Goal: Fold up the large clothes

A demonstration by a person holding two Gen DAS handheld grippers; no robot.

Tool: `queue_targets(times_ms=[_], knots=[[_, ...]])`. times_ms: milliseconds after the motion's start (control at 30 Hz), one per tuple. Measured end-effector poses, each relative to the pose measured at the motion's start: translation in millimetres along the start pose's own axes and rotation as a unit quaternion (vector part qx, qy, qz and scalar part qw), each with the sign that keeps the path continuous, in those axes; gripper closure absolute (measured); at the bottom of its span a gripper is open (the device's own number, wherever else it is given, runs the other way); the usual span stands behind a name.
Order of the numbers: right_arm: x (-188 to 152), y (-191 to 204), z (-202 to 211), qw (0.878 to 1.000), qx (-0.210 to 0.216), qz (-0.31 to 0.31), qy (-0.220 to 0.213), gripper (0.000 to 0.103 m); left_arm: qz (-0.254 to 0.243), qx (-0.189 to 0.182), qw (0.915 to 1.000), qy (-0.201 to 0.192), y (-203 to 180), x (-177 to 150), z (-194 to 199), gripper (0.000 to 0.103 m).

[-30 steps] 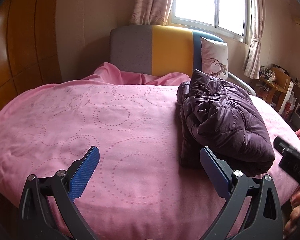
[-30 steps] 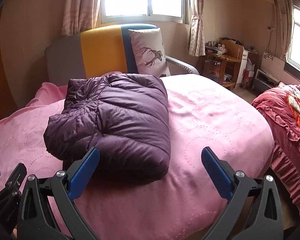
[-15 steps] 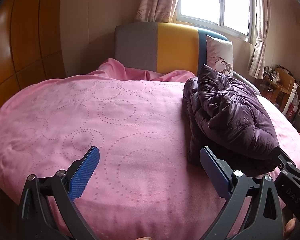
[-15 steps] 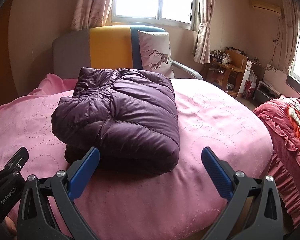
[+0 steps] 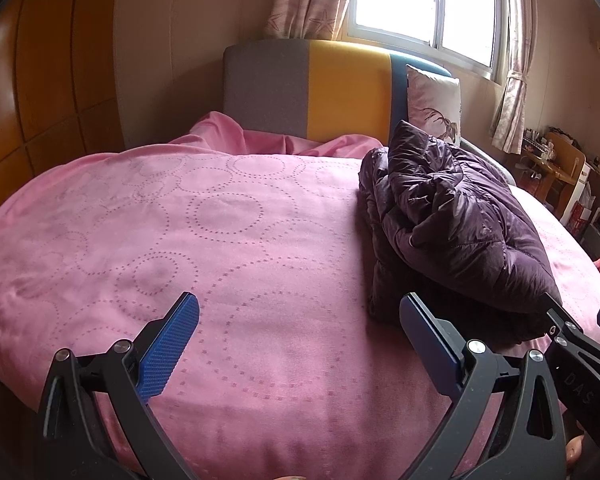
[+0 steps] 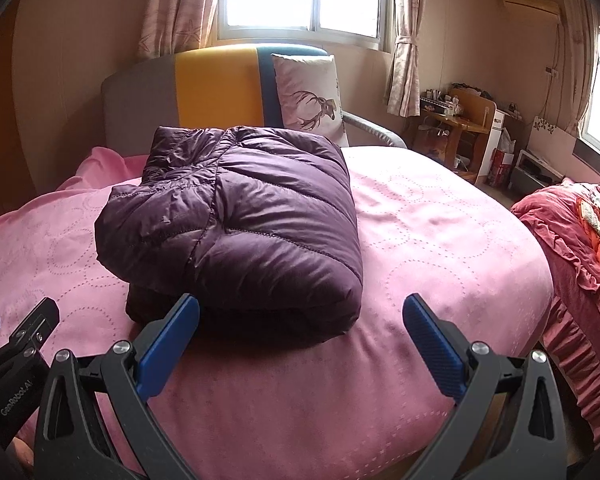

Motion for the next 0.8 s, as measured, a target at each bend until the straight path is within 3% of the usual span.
queue_targets(times_ms=[800], knots=[[-5.5,-3.0,-4.1,1.000,0.004,-0.010,0.005,0.002,-0.009,-0.016,0.9998,0.000,-3.7,-2.9,1.6,0.004]])
Point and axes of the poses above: each gripper's, at about its wrist camera, not at the fingertips, and z roughly against the way its jaws point, y to its left, x to its top, the point moved 2 cm from there along -z, roughly the way its jaws point, and after that the axes turned 14 degrees about x, right-handed, at the moved point
